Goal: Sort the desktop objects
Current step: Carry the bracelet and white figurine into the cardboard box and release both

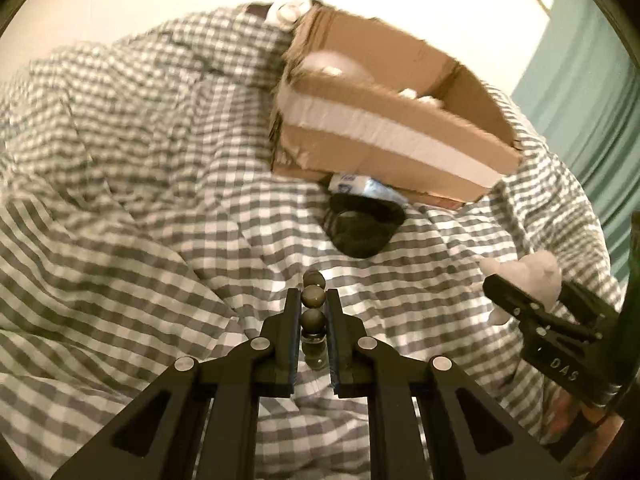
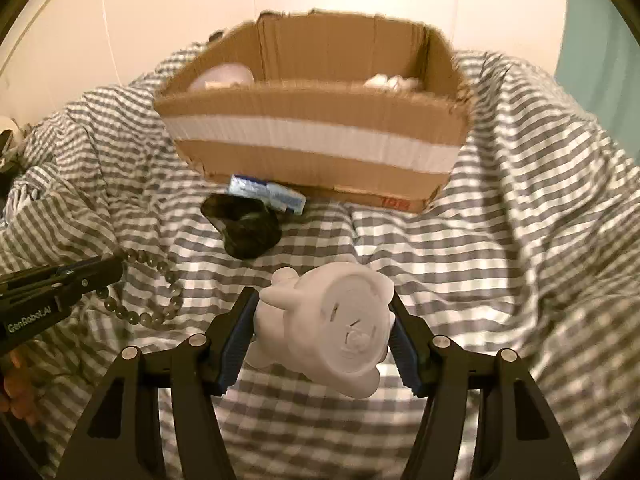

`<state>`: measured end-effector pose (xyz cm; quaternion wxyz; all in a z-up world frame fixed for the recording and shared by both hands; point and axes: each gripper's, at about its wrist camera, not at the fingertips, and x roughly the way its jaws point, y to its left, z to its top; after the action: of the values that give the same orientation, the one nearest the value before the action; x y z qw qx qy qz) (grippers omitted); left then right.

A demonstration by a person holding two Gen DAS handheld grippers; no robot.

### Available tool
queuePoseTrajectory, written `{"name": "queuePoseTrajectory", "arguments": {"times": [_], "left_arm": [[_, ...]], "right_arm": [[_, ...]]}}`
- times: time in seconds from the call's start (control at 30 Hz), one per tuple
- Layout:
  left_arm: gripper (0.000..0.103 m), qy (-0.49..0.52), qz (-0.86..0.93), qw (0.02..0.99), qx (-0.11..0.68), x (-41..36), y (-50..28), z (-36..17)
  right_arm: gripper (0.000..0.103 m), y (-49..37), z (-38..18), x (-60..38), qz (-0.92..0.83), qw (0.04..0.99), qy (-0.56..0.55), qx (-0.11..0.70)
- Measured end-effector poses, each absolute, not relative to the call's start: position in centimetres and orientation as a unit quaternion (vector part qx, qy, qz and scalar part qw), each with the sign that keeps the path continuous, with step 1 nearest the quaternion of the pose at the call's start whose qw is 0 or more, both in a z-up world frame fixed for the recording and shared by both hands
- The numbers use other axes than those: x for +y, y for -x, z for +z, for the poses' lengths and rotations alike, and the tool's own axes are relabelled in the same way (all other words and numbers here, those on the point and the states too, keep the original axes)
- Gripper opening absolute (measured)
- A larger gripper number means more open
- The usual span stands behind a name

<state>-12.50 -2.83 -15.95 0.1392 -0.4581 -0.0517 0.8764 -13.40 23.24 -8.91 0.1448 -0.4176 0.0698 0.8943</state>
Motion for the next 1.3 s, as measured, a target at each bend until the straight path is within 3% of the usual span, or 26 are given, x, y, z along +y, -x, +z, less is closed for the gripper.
{"name": "queuePoseTrajectory", "arguments": {"times": [0.4,0.83,1.3], "left_arm": [[0.011,0.402,0.899,0.161,-0.061,-3.3,10.5,-9.7],[0.011,0.318,0.929,0.185,-0.047,-2.8,11.7,0.9],[0.011,0.303,0.934,0.190,-0.017,1.0,19.6,4.2]], "right_arm": [[0.061,11.0,-1.4,19.4,0.916,0.158,0.369,0.020],[0.061,13.8,7.7,19.1,0.931,0.161,0.324,-0.050],[0.061,20.3,8.9,23.3,0.945,0.134,0.297,-0.018]]}}
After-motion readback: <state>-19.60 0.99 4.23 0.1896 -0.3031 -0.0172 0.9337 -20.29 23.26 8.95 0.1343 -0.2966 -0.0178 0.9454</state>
